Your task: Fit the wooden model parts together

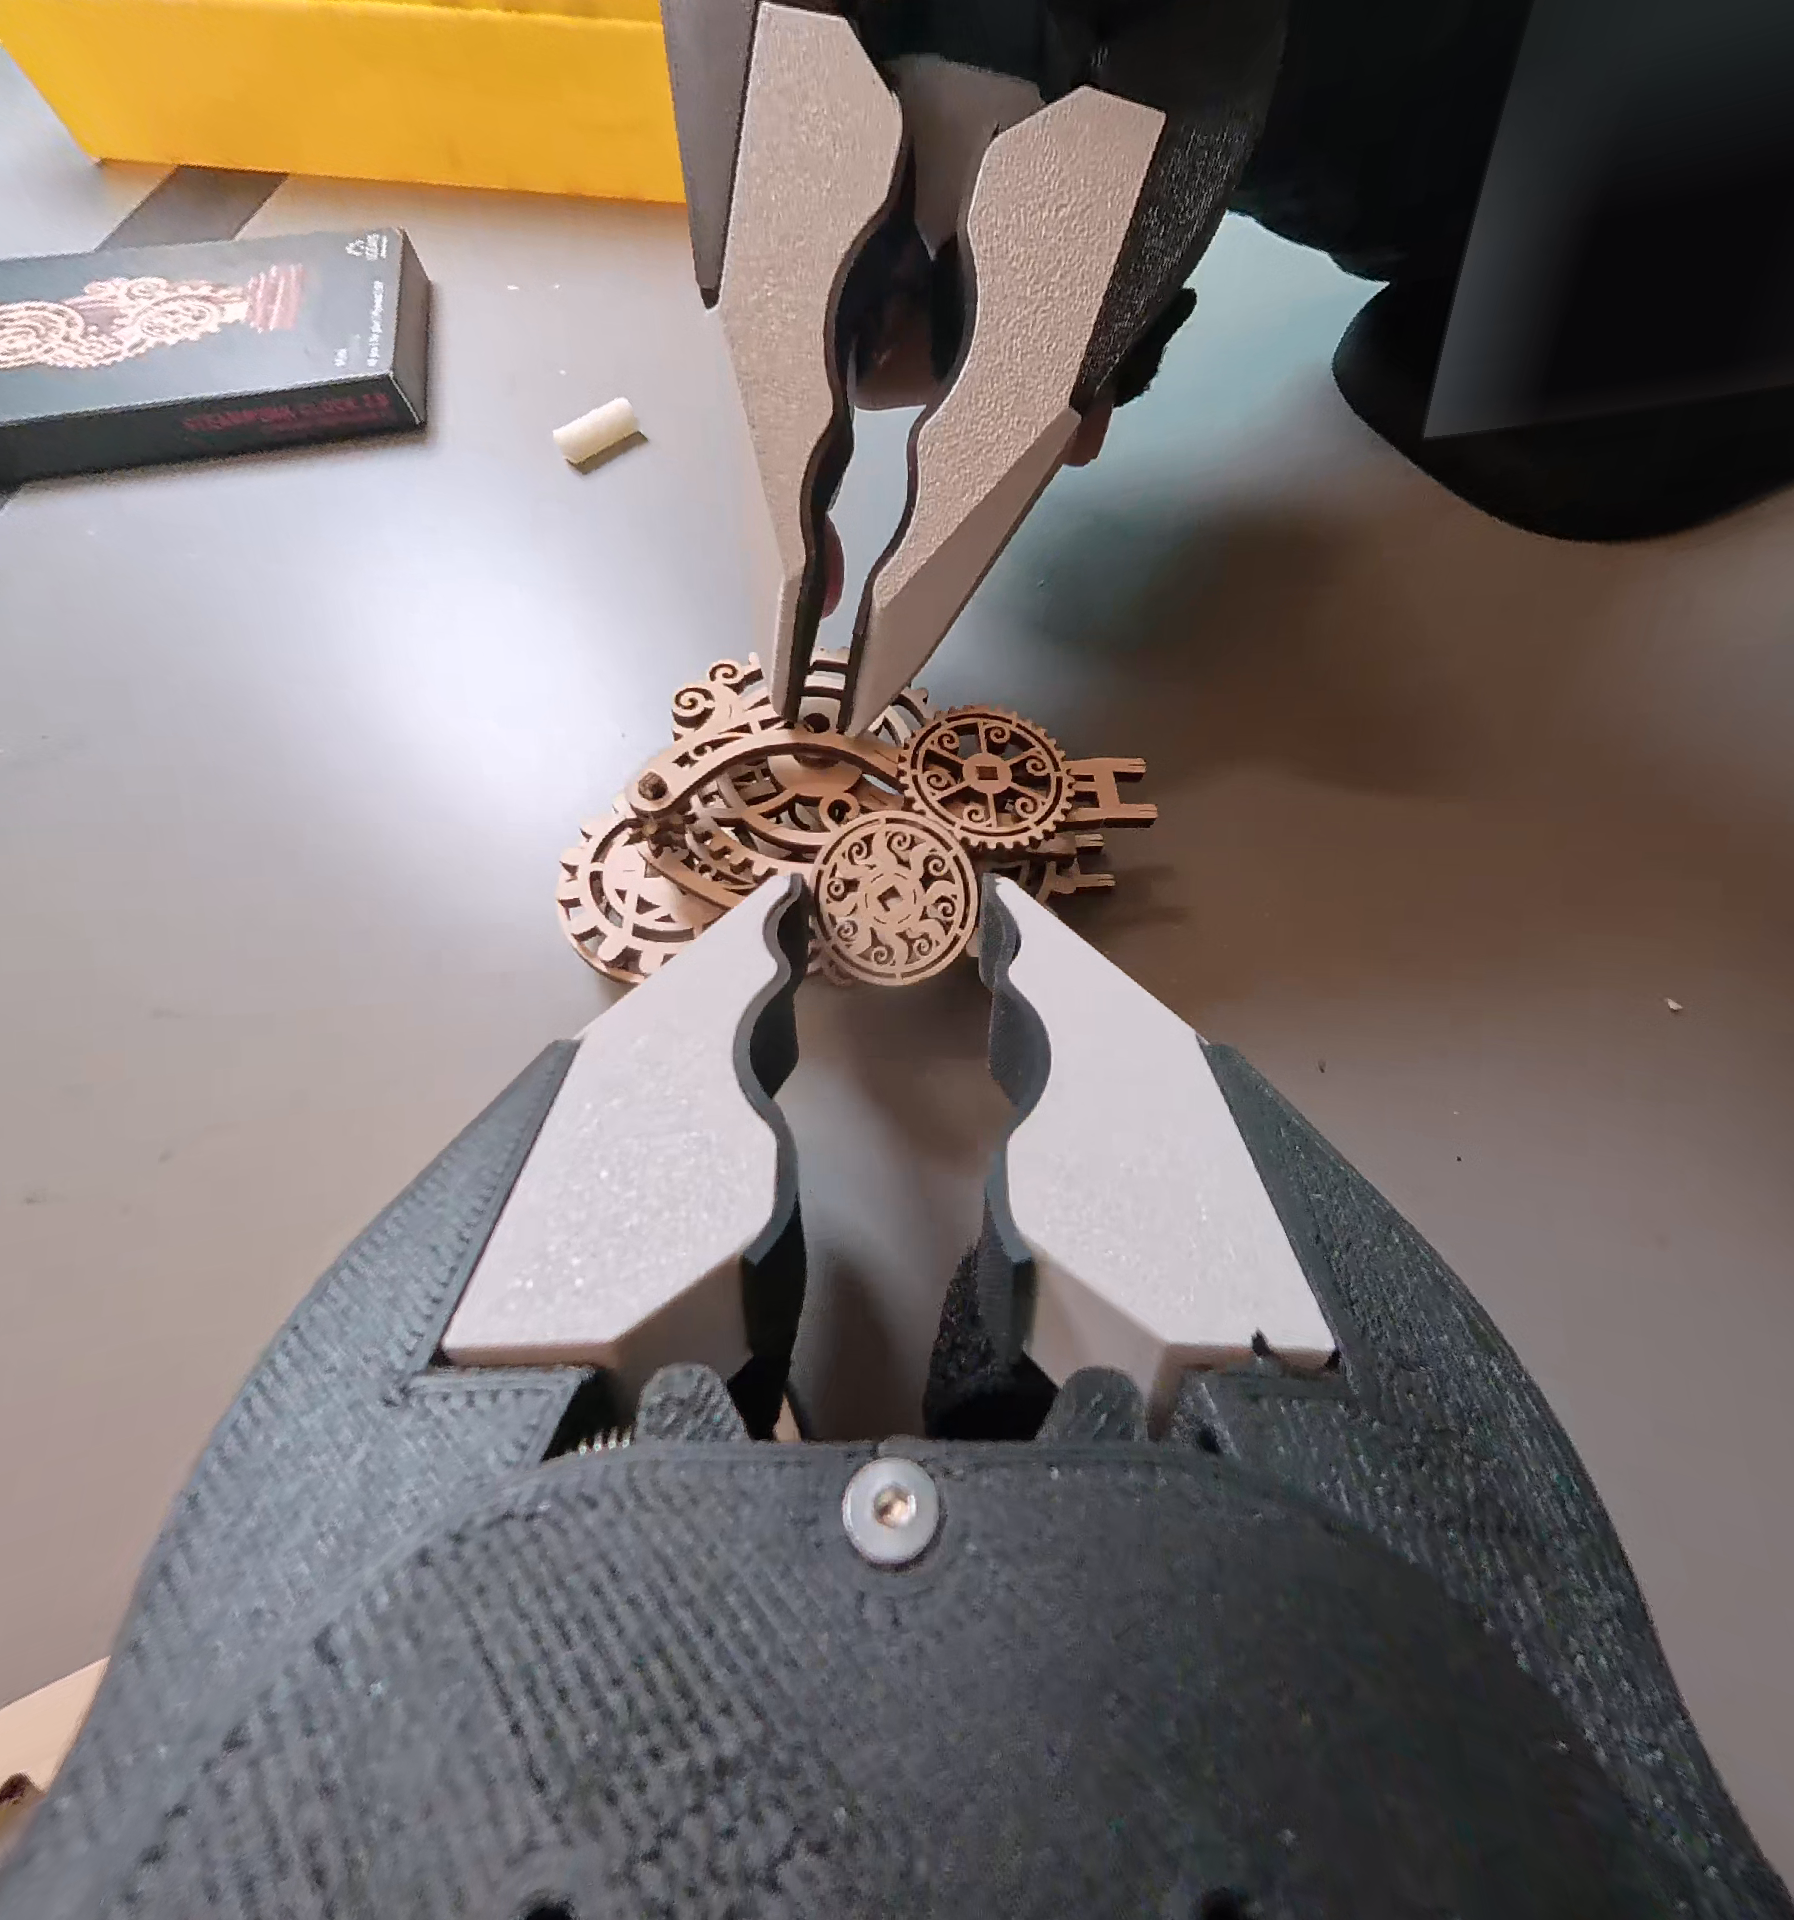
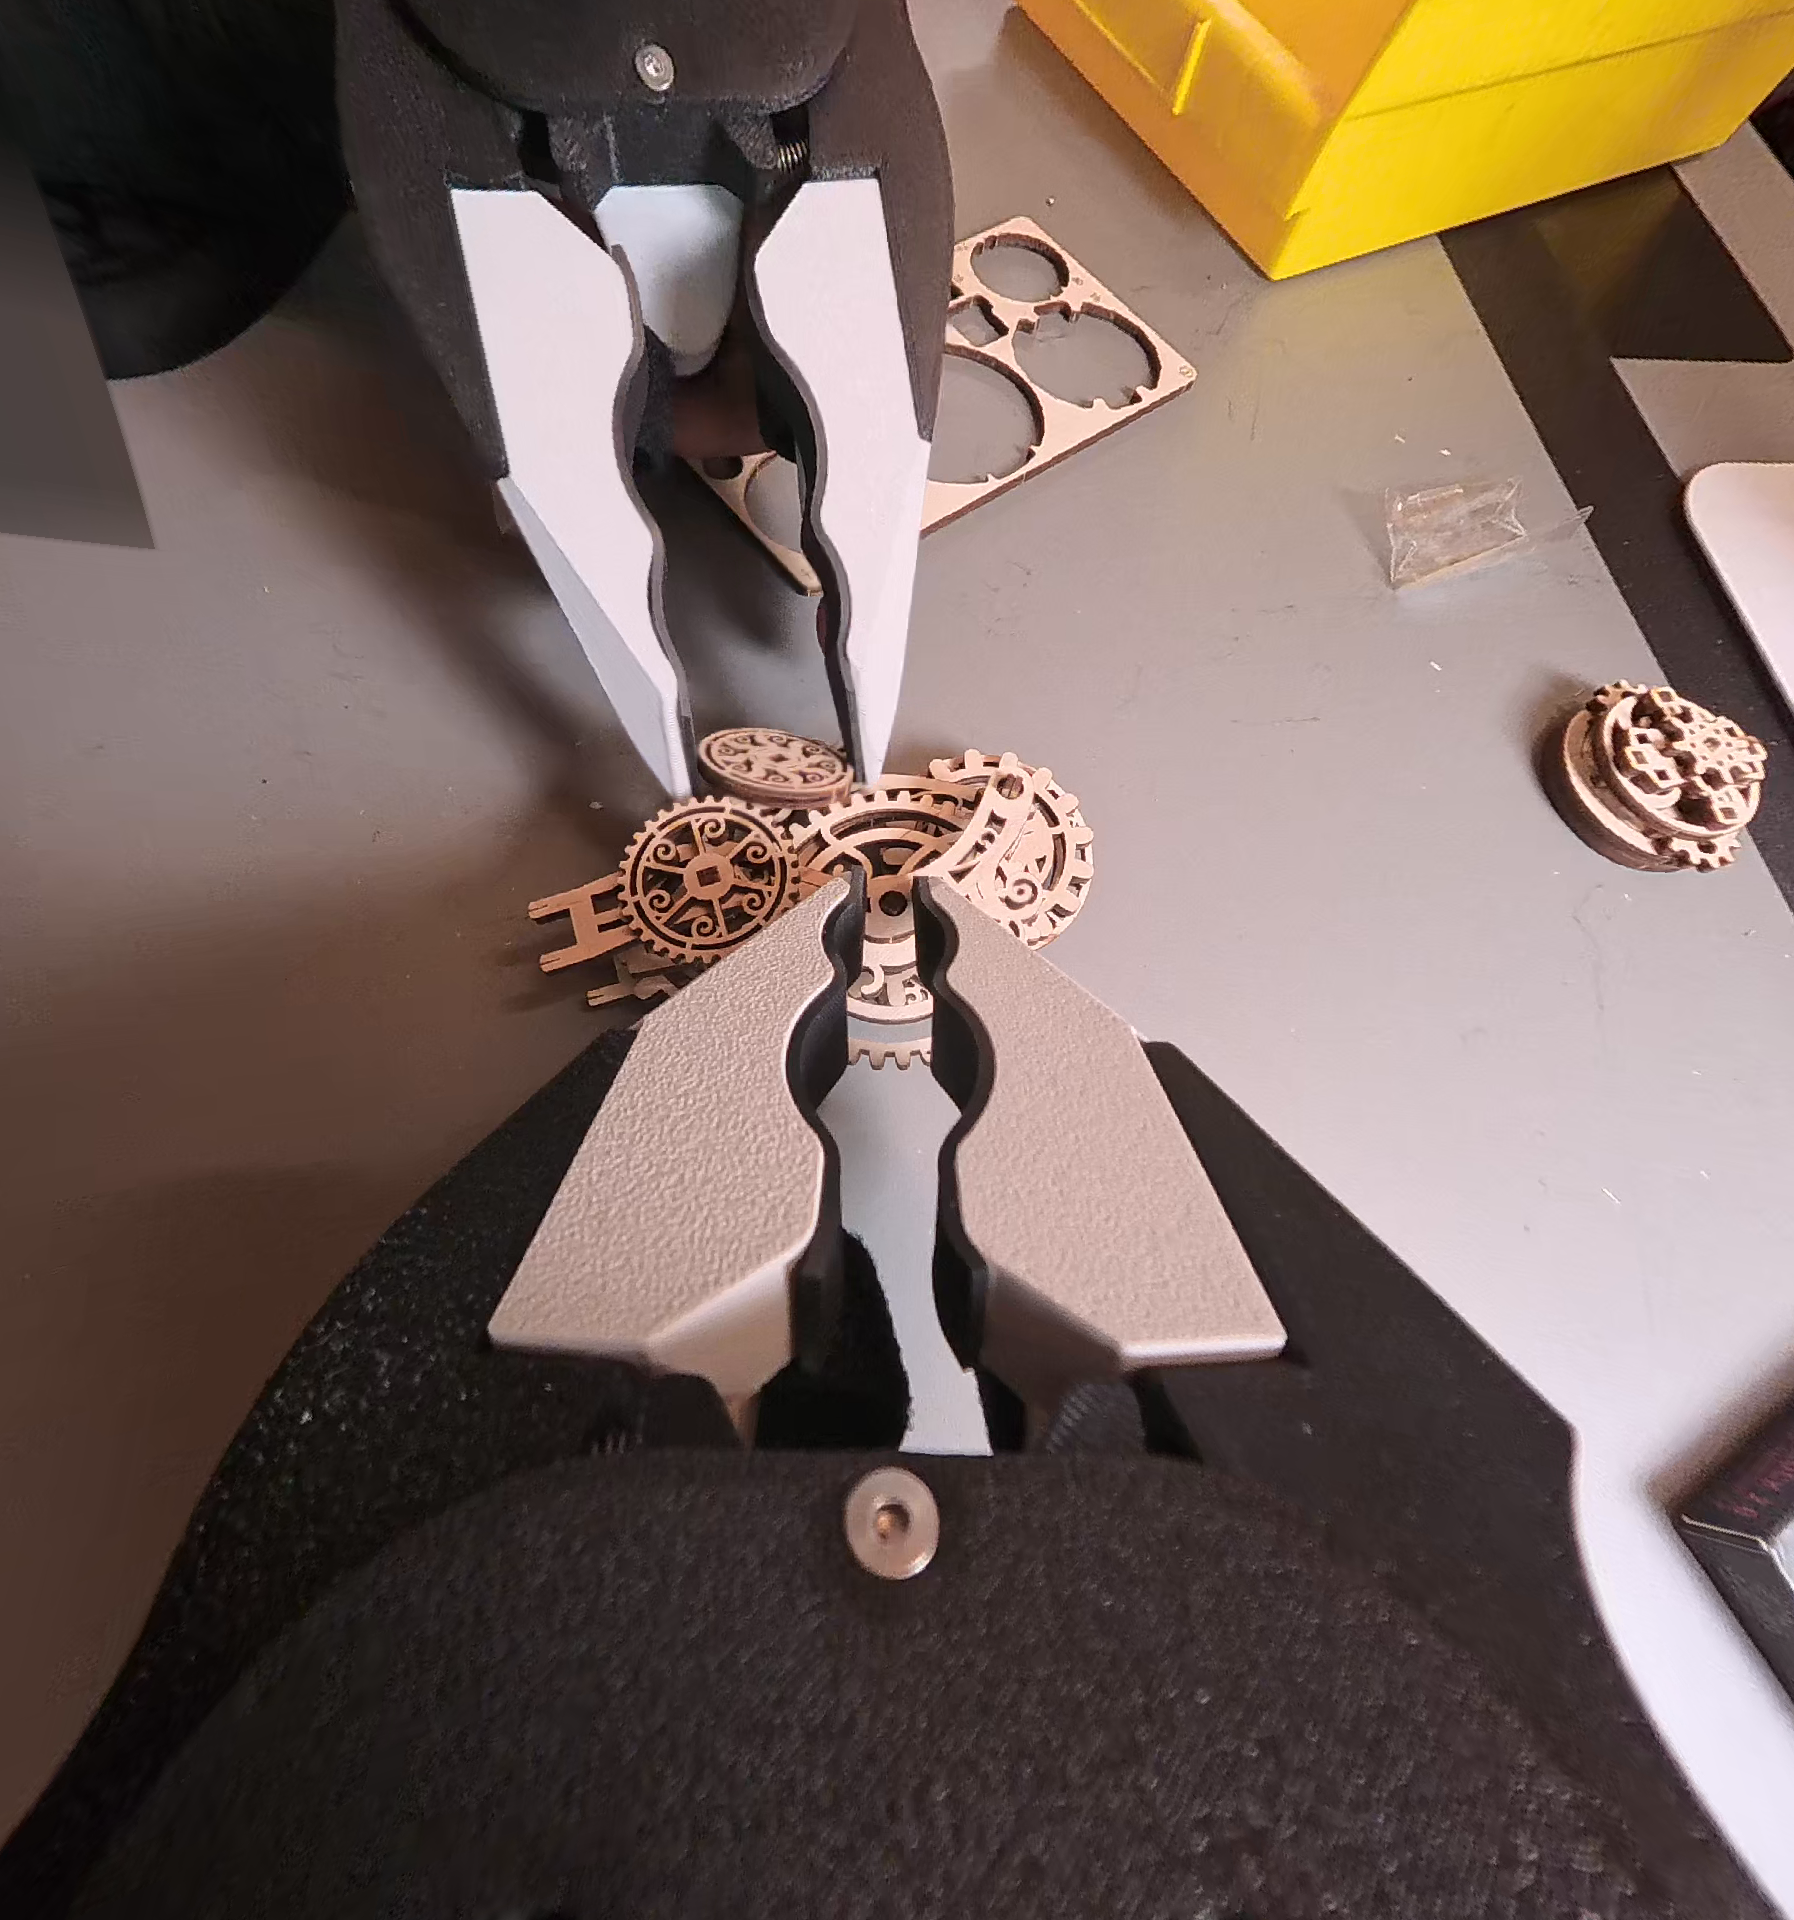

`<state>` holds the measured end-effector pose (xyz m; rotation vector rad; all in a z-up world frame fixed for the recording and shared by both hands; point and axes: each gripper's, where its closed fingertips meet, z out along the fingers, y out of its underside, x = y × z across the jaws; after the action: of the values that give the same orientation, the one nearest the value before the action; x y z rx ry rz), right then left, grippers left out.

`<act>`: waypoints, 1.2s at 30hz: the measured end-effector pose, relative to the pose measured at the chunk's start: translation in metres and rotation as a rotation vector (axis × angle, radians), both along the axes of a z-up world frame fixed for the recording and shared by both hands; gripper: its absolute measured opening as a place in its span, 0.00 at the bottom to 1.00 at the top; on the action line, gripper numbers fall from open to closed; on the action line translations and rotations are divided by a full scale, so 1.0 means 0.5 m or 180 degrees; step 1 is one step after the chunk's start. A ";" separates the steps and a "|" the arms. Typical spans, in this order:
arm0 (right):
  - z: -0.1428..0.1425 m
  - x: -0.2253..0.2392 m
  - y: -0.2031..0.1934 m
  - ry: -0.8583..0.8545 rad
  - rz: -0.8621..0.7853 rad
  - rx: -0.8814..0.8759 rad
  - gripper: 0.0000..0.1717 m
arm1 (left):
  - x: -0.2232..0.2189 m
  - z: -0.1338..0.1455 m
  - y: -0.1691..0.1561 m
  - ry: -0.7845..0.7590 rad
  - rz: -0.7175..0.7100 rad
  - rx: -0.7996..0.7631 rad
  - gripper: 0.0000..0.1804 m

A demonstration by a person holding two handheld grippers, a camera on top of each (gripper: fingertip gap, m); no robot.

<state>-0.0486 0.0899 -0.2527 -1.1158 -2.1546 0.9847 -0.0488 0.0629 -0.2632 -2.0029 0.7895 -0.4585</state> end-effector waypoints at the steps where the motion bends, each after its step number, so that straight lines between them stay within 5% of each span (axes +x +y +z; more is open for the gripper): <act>1: 0.000 0.000 0.000 -0.0001 -0.0002 0.0003 0.05 | -0.002 -0.001 0.000 0.0015 0.0009 0.0001 0.17; 16: -0.001 0.004 0.000 -0.0038 0.0017 0.0051 0.07 | -0.050 0.002 0.009 0.0040 0.0257 -0.0022 0.18; 26: 0.001 0.006 0.003 -0.0050 0.0042 -0.0020 0.08 | -0.068 -0.010 0.015 -0.0063 0.0391 -0.0158 0.31; 36: 0.023 0.028 -0.021 -0.0326 -0.0594 -0.0002 0.27 | -0.078 0.003 0.027 -0.0119 0.0505 -0.0062 0.29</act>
<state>-0.0344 0.0792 -0.2414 -1.3666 -2.0830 0.8610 -0.0879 0.0761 -0.2618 -2.0506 0.5998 -0.4111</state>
